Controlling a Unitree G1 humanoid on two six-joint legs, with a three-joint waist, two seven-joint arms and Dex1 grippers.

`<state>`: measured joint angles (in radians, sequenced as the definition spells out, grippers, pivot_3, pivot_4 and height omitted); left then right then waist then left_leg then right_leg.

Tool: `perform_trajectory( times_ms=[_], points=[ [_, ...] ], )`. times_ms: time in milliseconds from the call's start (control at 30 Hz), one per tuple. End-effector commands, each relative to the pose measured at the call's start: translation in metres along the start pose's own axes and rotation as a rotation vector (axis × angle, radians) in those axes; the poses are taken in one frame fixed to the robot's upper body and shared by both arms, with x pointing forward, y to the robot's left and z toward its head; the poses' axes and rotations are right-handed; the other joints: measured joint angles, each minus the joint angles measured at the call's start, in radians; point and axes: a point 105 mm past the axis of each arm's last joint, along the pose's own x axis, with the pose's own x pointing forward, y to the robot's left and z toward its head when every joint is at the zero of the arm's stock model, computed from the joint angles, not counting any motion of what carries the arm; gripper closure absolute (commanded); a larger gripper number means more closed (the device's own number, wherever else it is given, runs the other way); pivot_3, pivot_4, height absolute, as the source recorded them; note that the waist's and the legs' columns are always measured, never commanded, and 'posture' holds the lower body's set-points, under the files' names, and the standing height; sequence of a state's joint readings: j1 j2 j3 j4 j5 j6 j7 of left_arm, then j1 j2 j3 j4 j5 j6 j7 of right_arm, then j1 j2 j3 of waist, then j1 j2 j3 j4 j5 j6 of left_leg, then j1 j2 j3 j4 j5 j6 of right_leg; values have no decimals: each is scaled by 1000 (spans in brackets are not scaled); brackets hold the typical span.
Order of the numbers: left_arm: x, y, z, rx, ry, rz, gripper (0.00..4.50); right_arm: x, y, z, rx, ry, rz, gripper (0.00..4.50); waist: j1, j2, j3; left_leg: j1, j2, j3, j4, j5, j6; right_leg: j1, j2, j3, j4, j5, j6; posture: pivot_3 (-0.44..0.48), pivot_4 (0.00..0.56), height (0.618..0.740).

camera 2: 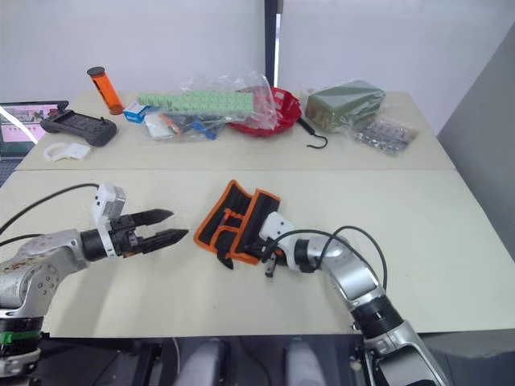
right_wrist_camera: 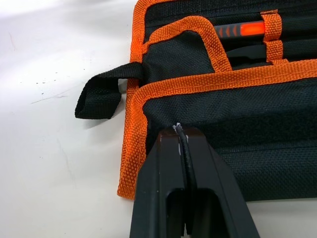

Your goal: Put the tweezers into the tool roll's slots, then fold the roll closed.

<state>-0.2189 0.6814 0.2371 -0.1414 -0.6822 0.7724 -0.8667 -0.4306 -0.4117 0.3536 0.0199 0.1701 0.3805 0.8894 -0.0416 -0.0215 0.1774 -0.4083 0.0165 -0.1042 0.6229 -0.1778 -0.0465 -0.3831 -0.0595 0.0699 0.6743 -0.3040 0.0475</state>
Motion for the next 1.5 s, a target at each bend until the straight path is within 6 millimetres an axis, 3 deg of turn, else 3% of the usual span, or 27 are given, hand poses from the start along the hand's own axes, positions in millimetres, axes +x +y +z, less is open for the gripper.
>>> perform_trajectory(
  times_ms=[33, 267, 400, 733, 1100, 1300, 1500],
  points=[
    [6, 0, 3, -97, -44, 29, 0, -4, -5, -23, 44, 104, -37, 4458, 1, -1, 0, 0, 0, 0, 0, 0, 0, 0, 0, 0, 0, 0, 0, 0, 150, 740],
    [22, -5, -12, -195, -47, 34, 0, -4, -2, -22, 47, 104, -35, 4458, 1, -1, -1, 0, 0, 0, 1, 0, 0, 0, 0, 0, 2, 0, 0, 0, 150, 740],
    [29, -10, -20, -237, -50, 21, 1103, -6, -4, -22, 49, 104, -45, 4500, 2, -1, -1, 0, 0, 0, 1, 0, 0, 0, 0, 0, 1, 0, 0, 0, 150, 740],
    [37, -2, -23, -244, -65, 44, 4440, -6, -5, -21, 51, 106, -49, 4500, 3, -1, -1, 1, -1, 0, 1, 0, 0, 0, 0, 0, 1, 0, 0, 0, 150, 740],
    [41, -5, -17, -212, -48, 13, 4476, -7, -3, -21, 49, 108, -48, 4500, 6, -1, -1, 0, -1, 0, 1, 0, 0, 1, 0, 0, 1, 0, 0, 0, 150, 740],
    [20, 8, -9, -176, -23, 45, 4476, -5, -4, -6, 30, 85, -44, 4500, 0, -1, -1, 0, 0, 0, 1, 0, 0, 0, 0, 0, 1, 0, 0, 0, 150, 740],
    [6, -8, -8, -166, 17, -7, 4476, -6, 4, -1, 50, 85, -28, 4500, -5, -1, -1, -1, 0, 0, -1, 0, 0, -3, 0, 0, 1, 0, 0, 0, 150, 740]
  ],
)
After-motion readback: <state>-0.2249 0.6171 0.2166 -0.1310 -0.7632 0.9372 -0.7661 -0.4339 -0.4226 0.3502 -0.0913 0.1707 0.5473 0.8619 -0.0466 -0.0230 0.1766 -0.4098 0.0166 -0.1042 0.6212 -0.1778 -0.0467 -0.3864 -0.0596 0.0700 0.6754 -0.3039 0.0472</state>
